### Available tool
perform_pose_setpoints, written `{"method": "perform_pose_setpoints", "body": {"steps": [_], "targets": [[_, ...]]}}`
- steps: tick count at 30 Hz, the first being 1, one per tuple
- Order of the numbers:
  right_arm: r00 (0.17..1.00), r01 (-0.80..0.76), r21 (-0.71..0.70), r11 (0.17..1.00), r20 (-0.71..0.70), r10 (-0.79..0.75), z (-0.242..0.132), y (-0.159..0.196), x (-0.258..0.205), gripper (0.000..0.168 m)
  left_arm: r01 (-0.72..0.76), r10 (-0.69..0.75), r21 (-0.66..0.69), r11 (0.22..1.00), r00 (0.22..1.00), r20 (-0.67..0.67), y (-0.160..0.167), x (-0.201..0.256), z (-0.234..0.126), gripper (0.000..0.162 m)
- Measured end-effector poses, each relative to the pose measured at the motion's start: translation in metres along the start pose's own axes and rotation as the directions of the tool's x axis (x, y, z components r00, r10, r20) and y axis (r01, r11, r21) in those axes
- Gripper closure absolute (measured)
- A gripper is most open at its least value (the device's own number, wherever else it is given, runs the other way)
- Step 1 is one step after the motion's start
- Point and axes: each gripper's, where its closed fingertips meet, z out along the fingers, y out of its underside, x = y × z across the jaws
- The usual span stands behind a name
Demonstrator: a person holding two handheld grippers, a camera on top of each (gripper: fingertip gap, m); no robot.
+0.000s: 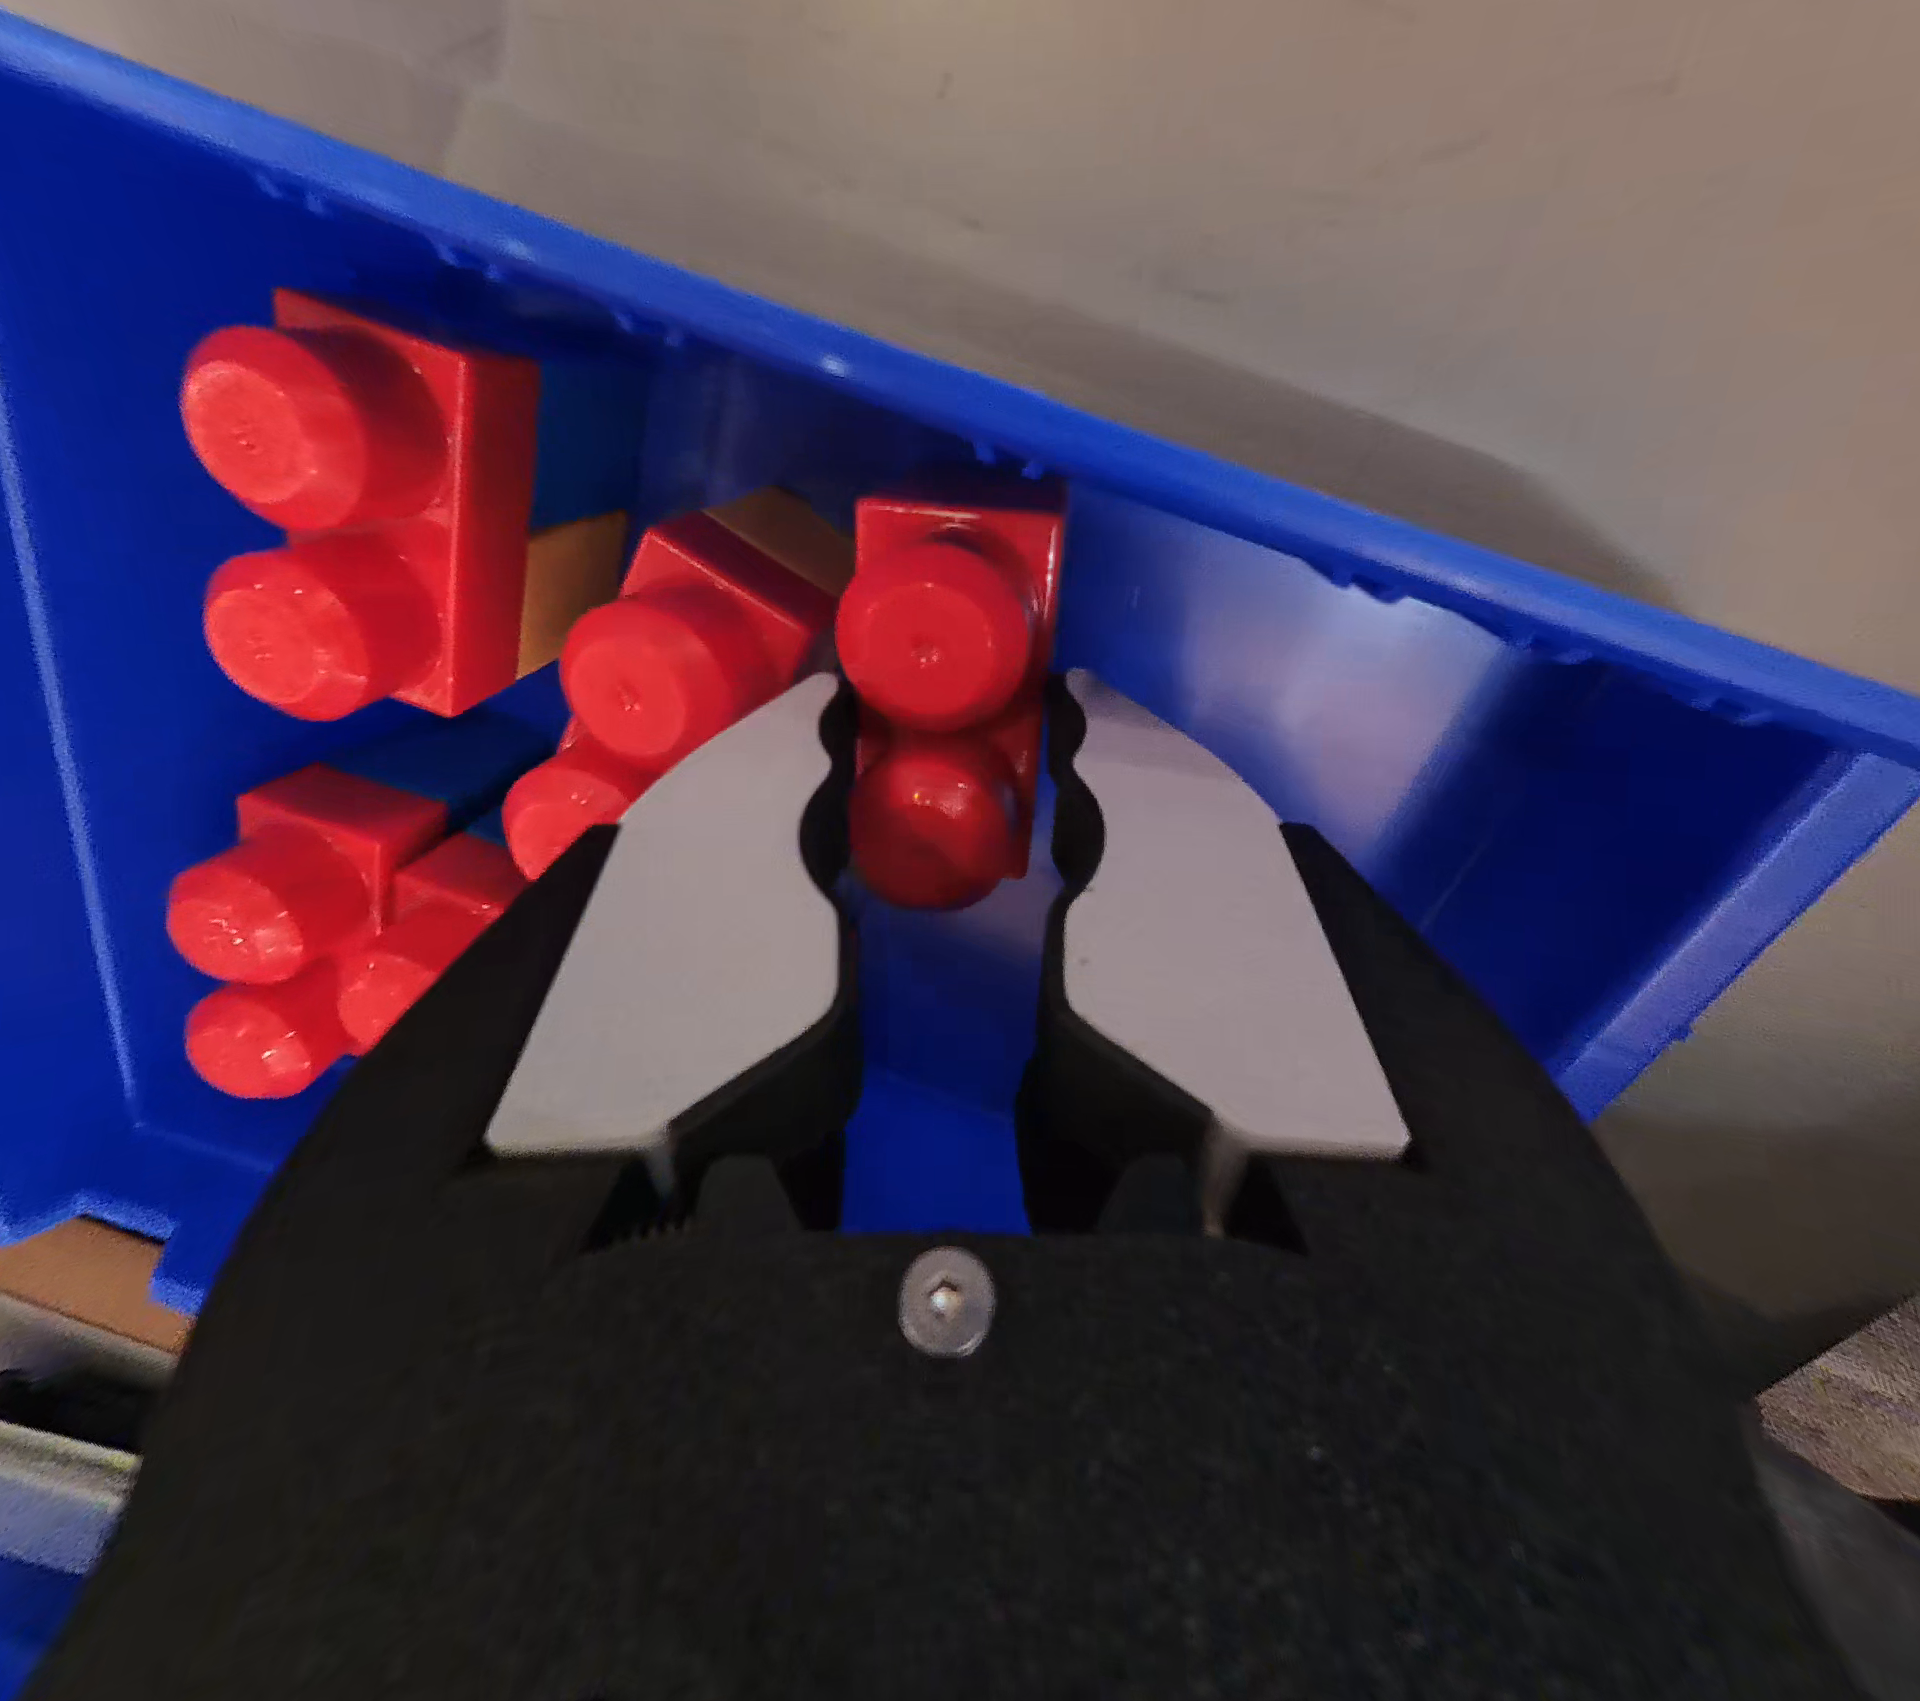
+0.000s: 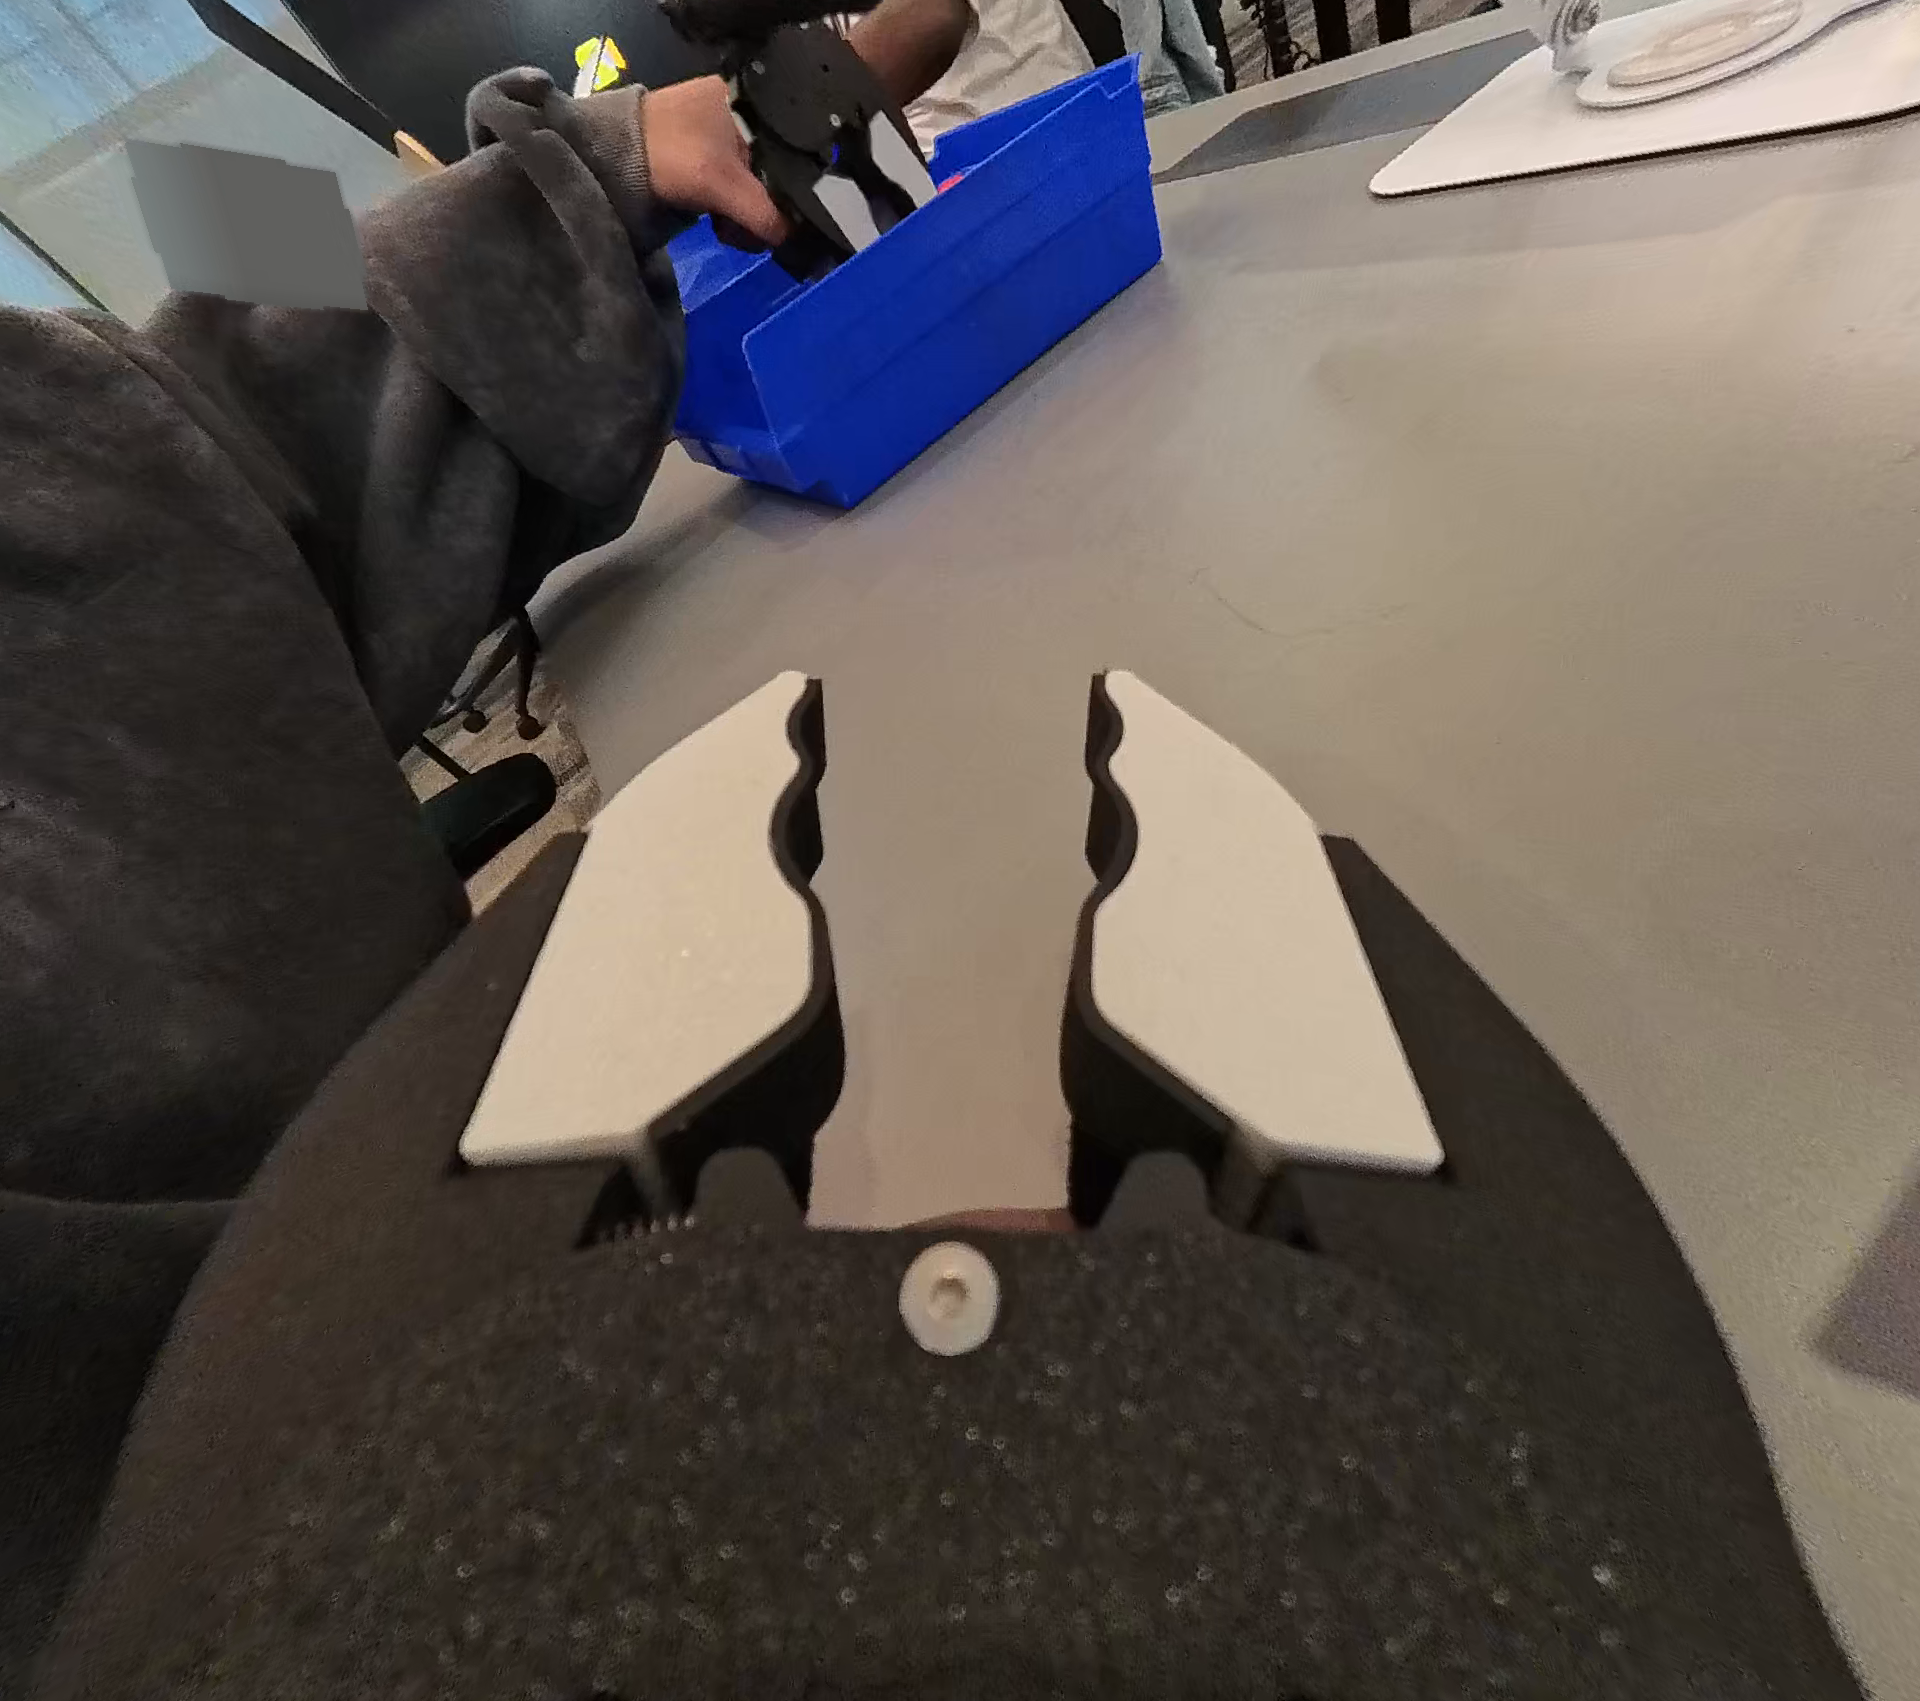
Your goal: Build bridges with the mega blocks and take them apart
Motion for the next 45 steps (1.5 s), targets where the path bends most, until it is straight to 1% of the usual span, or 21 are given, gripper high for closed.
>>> {"method": "perform_pose_setpoints", "body": {"steps": [4,7,9,11,14,16,18,19,21,23,24,25,26,28,31,33,35,36,37,42,45], "targets": [[1.000,0.002,-0.006,1.000,0.005,-0.002,0.000,0.001,-0.001,0.120,0.003,-0.004,-0.039,0.999,0.999,-0.047,0.006,0.006,-0.002,0.127],[1.000,0.014,-0.013,1.000,0.006,-0.014,0.000,0.002,-0.003,0.121,0.026,-0.028,-0.061,0.998,0.999,-0.023,0.010,0.004,-0.003,0.128],[1.000,0.024,-0.015,1.000,0.003,-0.024,0.002,0.002,-0.003,0.122,0.086,-0.083,-0.092,0.992,0.996,0.041,0.017,-0.006,-0.012,0.127],[0.999,0.049,-0.024,0.999,-0.009,-0.049,0.004,0.002,-0.002,0.122,0.190,-0.187,-0.051,0.980,0.981,0.060,0.014,-0.014,-0.033,0.127],[0.989,0.135,-0.043,0.990,-0.050,-0.137,0.013,-0.001,0.002,0.119,0.337,-0.338,0.042,0.941,0.940,0.035,-0.004,-0.011,-0.078,0.128],[0.965,0.239,-0.066,0.969,-0.091,-0.244,0.024,-0.006,0.005,0.111,0.394,-0.396,0.128,0.910,0.918,-0.006,-0.026,0.002,-0.110,0.128],[0.914,0.359,-0.100,0.928,-0.163,-0.372,0.037,-0.016,0.010,0.101,0.450,-0.440,0.206,0.869,0.893,-0.093,-0.054,0.026,-0.135,0.128],[0.881,0.411,-0.121,0.904,-0.202,-0.427,0.043,-0.022,0.012,0.098,0.485,-0.465,0.234,0.843,0.874,-0.139,-0.068,0.039,-0.143,0.128],[0.834,0.479,-0.166,0.862,-0.219,-0.506,0.061,-0.032,0.007,0.092,0.536,-0.481,0.283,0.795,0.843,-0.242,-0.098,0.067,-0.151,0.128],[0.790,0.526,-0.236,0.817,-0.221,-0.572,0.081,-0.038,0.002,0.082,0.536,-0.455,0.327,0.778,0.840,-0.295,-0.129,0.092,-0.149,0.128],[0.765,0.547,-0.263,0.795,-0.230,-0.602,0.090,-0.042,0.001,0.081,0.515,-0.433,0.363,0.777,0.855,-0.286,-0.143,0.101,-0.146,0.128],[0.744,0.563,-0.279,0.778,-0.238,-0.624,0.097,-0.047,0.001,0.079,0.494,-0.422,0.369,0.788,0.868,-0.260,-0.152,0.109,-0.140,0.128],[0.728,0.573,-0.287,0.768,-0.253,-0.638,0.104,-0.054,0.001,0.080,0.475,-0.407,0.351,0.807,0.878,-0.252,-0.160,0.119,-0.133,0.128],[0.709,0.586,-0.279,0.761,-0.278,-0.648,0.112,-0.068,0.001,0.086,0.467,-0.372,0.329,0.821,0.874,-0.312,-0.179,0.144,-0.122,0.128],[0.704,0.595,-0.296,0.747,-0.258,-0.662,0.118,-0.069,0.003,0.076,0.463,-0.338,0.307,0.832,0.860,-0.382,-0.199,0.170,-0.114,0.128],[0.697,0.609,-0.286,0.740,-0.253,-0.671,0.118,-0.069,0.003,0.076,0.465,-0.322,0.307,0.831,0.850,-0.417,-0.208,0.180,-0.112,0.128],[0.685,0.623,-0.275,0.732,-0.258,-0.681,0.119,-0.068,0.004,0.074,0.492,-0.309,0.286,0.823,0.808,-0.501,-0.217,0.192,-0.112,0.128],[0.665,0.633,-0.278,0.723,-0.283,-0.691,0.119,-0.069,0.007,0.073,0.503,-0.307,0.271,0.821,0.788,-0.533,-0.220,0.197,-0.110,0.128],[0.649,0.640,-0.291,0.711,-0.292,-0.703,0.118,-0.068,0.011,0.077,0.505,-0.300,0.259,0.823,0.775,-0.556,-0.222,0.201,-0.108,0.128],[0.636,0.630,-0.382,0.677,-0.246,-0.731,0.117,-0.052,0.023,0.077,0.489,-0.301,0.211,0.847,0.767,-0.567,-0.221,0.205,-0.093,0.129],[0.659,0.616,-0.384,0.688,-0.228,-0.717,0.118,-0.049,0.024,0.077,0.474,-0.302,0.193,0.859,0.774,-0.556,-0.220,0.205,-0.091,0.129]]}}
